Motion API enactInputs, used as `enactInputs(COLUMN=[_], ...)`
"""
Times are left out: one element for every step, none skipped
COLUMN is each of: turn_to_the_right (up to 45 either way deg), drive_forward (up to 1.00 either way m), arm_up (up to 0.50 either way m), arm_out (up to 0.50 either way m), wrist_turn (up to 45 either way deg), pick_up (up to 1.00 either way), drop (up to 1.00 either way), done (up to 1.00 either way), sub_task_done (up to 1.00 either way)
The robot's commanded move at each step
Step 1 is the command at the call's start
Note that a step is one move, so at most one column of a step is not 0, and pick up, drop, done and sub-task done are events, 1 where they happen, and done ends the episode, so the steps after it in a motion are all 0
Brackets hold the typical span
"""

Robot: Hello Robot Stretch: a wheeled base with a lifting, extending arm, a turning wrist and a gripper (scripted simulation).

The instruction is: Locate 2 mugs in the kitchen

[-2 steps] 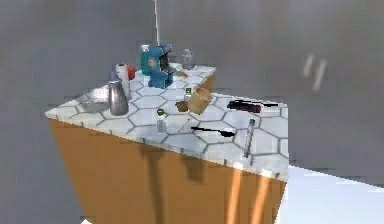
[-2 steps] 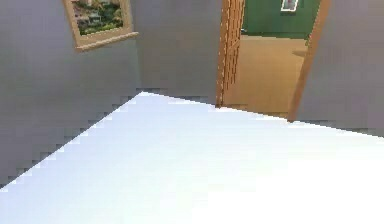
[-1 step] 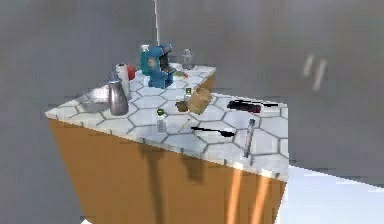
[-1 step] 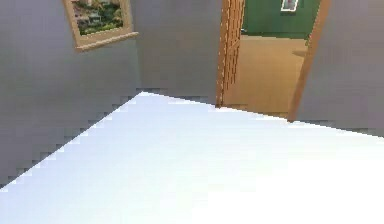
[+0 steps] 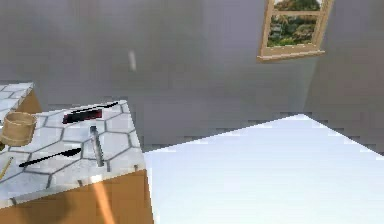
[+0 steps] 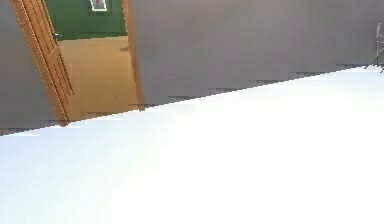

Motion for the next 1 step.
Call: enactInputs(turn_to_the_right=[21.0], drive_forward=[0.0], arm_up=[0.0], arm_out=[0.0], wrist_turn=[0.0], pick_up=[0.0], drop=[0.0], done=[0.0], sub_task_done=[0.0])
